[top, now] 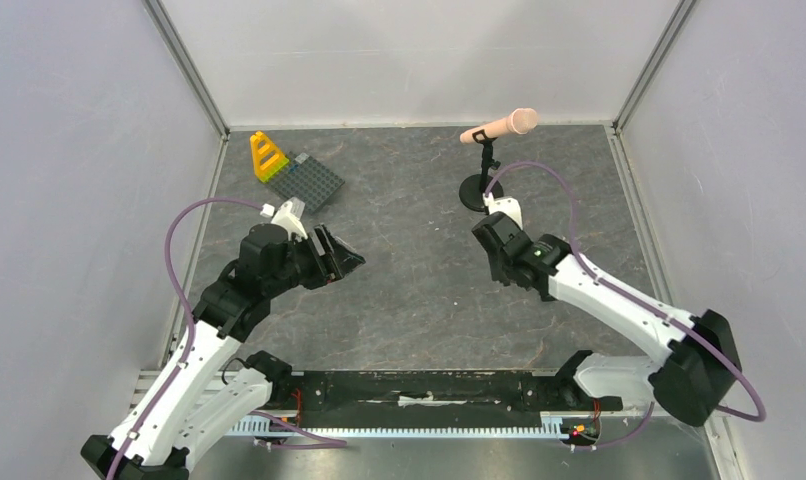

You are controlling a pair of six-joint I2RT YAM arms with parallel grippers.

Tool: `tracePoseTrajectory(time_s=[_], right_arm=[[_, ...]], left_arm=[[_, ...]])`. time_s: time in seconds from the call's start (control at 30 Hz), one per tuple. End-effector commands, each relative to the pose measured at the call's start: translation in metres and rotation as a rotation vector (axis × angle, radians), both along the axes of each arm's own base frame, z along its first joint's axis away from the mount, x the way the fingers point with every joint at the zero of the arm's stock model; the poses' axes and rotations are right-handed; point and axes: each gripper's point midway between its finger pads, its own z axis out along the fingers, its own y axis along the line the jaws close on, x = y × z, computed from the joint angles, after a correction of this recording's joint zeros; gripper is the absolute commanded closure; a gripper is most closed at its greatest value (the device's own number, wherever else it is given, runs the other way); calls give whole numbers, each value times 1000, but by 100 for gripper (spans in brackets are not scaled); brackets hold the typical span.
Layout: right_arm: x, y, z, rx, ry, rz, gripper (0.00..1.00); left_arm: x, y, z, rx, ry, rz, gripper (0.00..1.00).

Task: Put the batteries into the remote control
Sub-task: Place the remote control at the center of the board.

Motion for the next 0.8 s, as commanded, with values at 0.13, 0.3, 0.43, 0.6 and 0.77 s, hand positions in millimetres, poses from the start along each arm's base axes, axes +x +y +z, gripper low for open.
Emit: tracePoseTrajectory(time_s=[0.13,0.3,0.43,0.6,0.77], right_arm=[[14,-51,-34,-355,29,-49,100],[14,-59,-59,-461,93,-52,100],[16,-53,-70,-441,104,-44,100],[13,-47,-84,-432,153,-21,96],[5,-40,-101,-408,225,31,84]], left_arm=[[1,0,2,0,-15,-4,28],[0,-3,3,-7,-6,-13,28],[0,-3,3,-5,-3,-19,28],[2,-4,1,3,13,-16,29],[3,-3,-5,32,51,-12,29]])
